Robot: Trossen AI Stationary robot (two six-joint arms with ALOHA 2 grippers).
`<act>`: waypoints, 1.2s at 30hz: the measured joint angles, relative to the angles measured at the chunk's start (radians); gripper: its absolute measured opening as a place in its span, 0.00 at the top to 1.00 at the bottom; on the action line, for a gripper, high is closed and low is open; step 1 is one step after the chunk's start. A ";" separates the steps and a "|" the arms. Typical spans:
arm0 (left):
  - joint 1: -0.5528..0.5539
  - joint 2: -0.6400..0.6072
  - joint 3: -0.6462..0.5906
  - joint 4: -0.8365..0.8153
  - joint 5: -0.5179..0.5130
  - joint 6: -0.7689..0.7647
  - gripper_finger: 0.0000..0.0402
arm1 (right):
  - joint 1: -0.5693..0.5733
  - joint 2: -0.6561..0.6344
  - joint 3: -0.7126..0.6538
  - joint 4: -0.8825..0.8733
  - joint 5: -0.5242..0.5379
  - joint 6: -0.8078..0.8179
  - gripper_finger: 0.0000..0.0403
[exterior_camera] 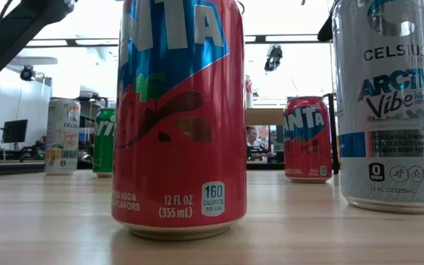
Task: Place canned beverage on shelf
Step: Put the middle green soda can on the shelf
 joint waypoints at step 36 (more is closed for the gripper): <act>-0.106 -0.450 -0.227 0.210 0.252 -0.113 0.14 | -0.197 0.169 0.000 0.407 0.224 -0.263 0.94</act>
